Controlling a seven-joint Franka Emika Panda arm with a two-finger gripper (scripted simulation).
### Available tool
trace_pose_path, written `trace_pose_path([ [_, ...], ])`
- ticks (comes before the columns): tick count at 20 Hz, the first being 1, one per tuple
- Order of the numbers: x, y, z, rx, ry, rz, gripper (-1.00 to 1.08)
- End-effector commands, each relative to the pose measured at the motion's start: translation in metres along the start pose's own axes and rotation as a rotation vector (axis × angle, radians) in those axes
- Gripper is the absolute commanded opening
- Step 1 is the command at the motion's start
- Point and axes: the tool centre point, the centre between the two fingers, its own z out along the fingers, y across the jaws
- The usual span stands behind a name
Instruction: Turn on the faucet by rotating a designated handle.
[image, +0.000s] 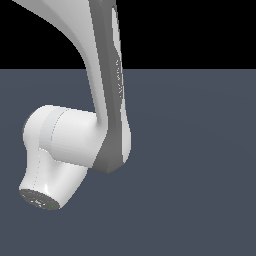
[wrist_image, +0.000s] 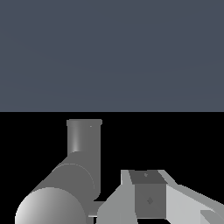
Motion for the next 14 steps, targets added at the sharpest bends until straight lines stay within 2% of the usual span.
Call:
trace_pose_path([
  [1, -0.013, 0.005, 0.000, -0.002, -0.004, 0.001, -1.00],
  [3, -0.003, 0.000, 0.000, 0.004, 0.007, -0.002, -1.00],
  [14, -0.045, -0.012, 0.000, -0.001, -0.002, 0.000, -1.00],
])
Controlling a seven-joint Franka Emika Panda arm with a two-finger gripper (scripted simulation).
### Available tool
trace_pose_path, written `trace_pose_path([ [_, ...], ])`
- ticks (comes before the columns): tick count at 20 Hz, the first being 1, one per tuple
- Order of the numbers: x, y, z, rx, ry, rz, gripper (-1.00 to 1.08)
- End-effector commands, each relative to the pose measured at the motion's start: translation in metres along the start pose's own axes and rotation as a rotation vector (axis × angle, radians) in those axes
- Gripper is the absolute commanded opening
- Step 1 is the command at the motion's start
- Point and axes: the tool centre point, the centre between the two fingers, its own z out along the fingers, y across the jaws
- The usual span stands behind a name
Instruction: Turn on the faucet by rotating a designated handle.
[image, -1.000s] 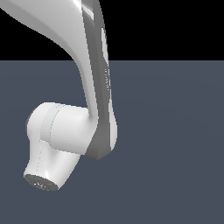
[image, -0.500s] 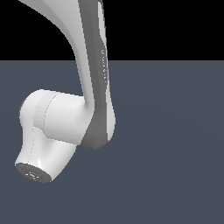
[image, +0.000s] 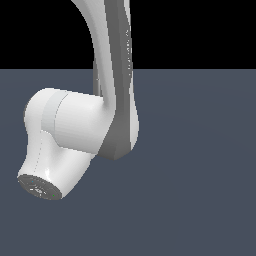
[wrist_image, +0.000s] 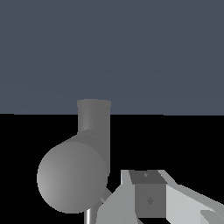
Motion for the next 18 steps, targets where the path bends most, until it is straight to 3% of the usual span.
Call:
trace_pose_path([
  [1, -0.026, -0.002, 0.000, 0.001, -0.031, 0.006, -1.00],
  [3, -0.030, -0.003, 0.000, 0.001, -0.032, 0.006, -1.00],
  [4, -0.005, -0.007, 0.000, 0.006, 0.008, -0.001, -1.00],
  [16, -0.043, -0.044, -0.001, 0.001, -0.029, 0.006, -1.00],
  [17, -0.043, -0.044, -0.001, 0.001, -0.029, 0.006, -1.00],
  [18, -0.030, -0.024, -0.006, -0.034, -0.006, 0.006, -1.00],
])
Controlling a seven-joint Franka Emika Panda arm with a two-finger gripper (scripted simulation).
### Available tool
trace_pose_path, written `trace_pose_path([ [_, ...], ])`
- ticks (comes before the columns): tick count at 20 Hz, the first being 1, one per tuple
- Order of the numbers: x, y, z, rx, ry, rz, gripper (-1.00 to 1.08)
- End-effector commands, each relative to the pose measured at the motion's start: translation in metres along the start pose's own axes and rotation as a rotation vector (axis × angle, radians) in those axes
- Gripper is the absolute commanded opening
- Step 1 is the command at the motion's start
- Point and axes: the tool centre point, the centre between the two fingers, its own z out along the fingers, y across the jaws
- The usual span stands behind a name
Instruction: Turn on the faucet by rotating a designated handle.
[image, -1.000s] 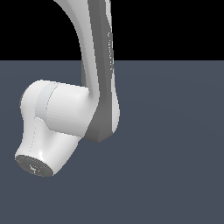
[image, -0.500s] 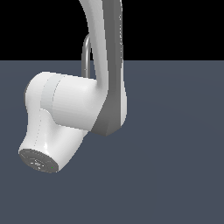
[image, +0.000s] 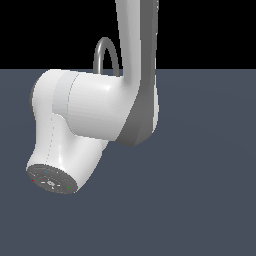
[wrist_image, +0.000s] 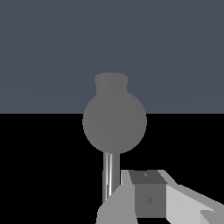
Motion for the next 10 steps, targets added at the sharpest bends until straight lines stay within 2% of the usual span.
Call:
trace_pose_path([
  [1, 0.000, -0.006, 0.001, 0.005, -0.004, 0.001, -1.00],
  [10, 0.004, -0.058, 0.004, 0.032, -0.026, 0.000, -1.00],
])
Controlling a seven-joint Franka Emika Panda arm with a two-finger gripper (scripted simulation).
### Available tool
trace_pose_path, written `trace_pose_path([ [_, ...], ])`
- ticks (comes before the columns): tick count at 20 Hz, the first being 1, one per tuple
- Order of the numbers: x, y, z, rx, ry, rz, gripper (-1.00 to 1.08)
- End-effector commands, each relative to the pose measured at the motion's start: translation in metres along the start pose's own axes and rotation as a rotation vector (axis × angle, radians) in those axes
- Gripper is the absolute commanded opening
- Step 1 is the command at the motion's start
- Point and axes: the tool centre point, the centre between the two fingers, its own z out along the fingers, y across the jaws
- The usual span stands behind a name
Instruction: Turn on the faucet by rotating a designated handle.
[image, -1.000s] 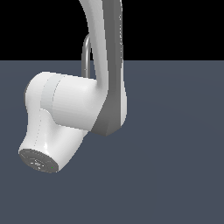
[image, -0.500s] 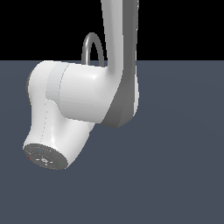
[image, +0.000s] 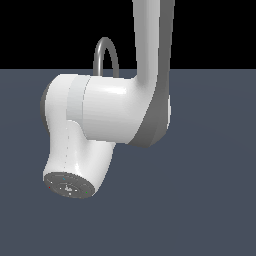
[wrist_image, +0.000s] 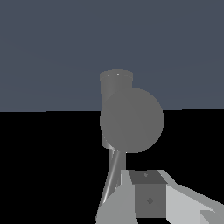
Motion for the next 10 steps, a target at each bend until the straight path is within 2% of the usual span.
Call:
trace_pose_path([
  [1, 0.005, -0.053, 0.002, 0.079, 0.001, -0.012, -1.00],
  [2, 0.005, -0.053, 0.002, 0.079, 0.001, -0.012, -1.00],
  [3, -0.001, -0.005, 0.001, 0.000, -0.007, 0.003, -1.00],
  [10, 0.025, -0.037, 0.002, 0.041, -0.003, -0.005, -1.00],
])
